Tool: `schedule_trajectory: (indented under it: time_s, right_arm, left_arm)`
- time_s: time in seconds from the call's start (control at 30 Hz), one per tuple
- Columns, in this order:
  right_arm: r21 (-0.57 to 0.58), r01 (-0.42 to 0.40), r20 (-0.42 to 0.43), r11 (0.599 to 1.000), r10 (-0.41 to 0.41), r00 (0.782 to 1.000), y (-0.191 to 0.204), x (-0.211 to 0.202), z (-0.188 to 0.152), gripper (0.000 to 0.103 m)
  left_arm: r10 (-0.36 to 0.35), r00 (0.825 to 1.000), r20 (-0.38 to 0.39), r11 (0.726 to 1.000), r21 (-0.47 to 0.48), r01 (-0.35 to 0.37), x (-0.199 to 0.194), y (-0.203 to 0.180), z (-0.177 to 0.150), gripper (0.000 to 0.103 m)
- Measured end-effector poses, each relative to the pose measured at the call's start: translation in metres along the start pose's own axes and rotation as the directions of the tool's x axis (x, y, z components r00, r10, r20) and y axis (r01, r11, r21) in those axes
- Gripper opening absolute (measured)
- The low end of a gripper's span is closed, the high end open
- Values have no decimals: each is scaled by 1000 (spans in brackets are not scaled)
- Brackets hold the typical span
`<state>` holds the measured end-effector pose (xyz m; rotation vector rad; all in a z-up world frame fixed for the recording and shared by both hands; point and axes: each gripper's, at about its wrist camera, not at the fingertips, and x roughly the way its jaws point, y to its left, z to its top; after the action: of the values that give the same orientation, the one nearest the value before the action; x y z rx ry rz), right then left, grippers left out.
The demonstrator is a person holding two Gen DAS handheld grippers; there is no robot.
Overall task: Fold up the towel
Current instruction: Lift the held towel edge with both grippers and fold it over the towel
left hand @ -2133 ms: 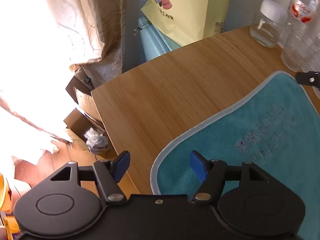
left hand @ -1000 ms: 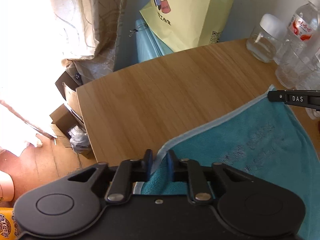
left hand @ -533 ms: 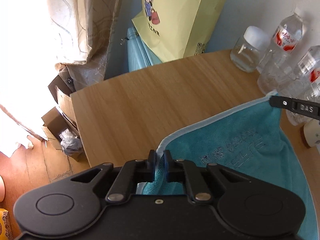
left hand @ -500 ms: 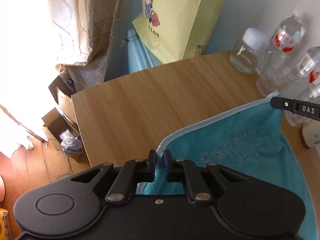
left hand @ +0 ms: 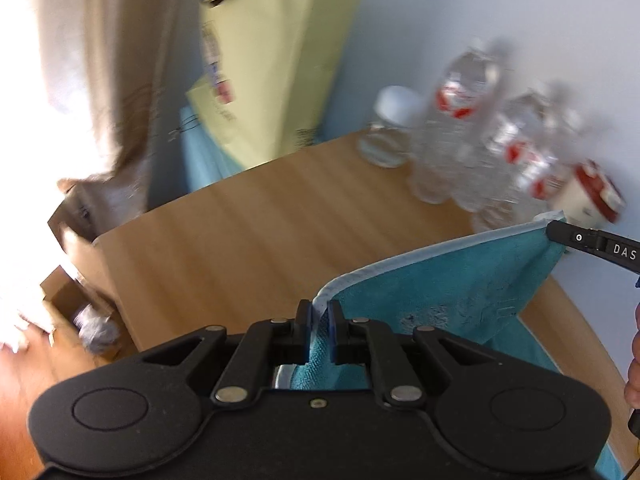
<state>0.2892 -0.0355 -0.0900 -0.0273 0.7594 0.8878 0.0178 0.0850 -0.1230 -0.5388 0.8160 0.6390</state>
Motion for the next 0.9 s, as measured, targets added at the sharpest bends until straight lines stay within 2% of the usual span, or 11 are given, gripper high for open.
schedule_trajectory:
  time_s: [0.17,0.43,0.63,0.9]
  right_arm:
    - [43,47,40,998,-49,998,-8,-34,-13,5]
    - [41,41,79,998,-45,996,-16,-76,-32,5]
    - [-4,3,109,1000,-3,994,-41,-132,-52,5]
    - [-82,-40,61,996,45,997,-94,-212,-94,5]
  left_arm:
    - [-68,998,14,995,71,67,-20,-14,-4,8]
    - [-84,996,39,994,74,81,-56,-30,-23,8]
    - [-64,994,88,998,21,62,-96,-69,-71,8]
    - [-33,988,149,997,-68,44,-152,-138,-157,8]
